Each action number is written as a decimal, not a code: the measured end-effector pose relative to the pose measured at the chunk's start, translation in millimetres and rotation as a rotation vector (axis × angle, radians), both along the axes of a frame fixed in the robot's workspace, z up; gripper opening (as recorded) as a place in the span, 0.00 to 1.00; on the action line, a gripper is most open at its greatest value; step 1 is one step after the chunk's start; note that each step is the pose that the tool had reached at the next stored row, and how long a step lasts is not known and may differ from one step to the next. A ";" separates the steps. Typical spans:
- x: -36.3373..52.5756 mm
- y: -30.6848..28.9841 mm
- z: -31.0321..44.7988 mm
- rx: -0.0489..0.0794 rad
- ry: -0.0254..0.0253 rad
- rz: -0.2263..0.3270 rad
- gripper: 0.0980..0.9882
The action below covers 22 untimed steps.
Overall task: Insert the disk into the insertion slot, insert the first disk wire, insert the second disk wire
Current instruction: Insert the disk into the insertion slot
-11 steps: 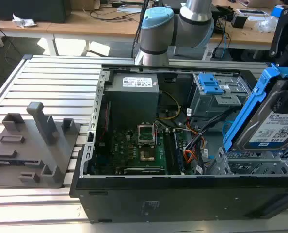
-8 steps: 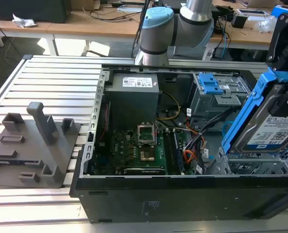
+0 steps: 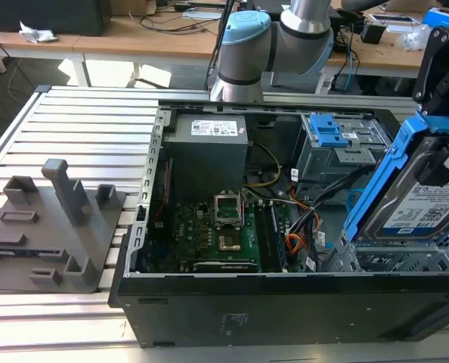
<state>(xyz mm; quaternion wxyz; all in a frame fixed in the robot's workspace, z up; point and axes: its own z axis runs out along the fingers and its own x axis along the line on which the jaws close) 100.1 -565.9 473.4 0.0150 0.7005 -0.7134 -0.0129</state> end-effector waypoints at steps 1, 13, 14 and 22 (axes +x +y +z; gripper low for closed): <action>0.0 0.0 -0.6 0.000 0.0000 0.000 0.30; 3.6 0.9 -11.0 0.000 -0.0001 0.000 0.30; 4.9 2.1 -11.3 0.000 0.0000 0.000 0.30; 20.5 9.5 -17.9 0.000 0.0017 0.000 0.30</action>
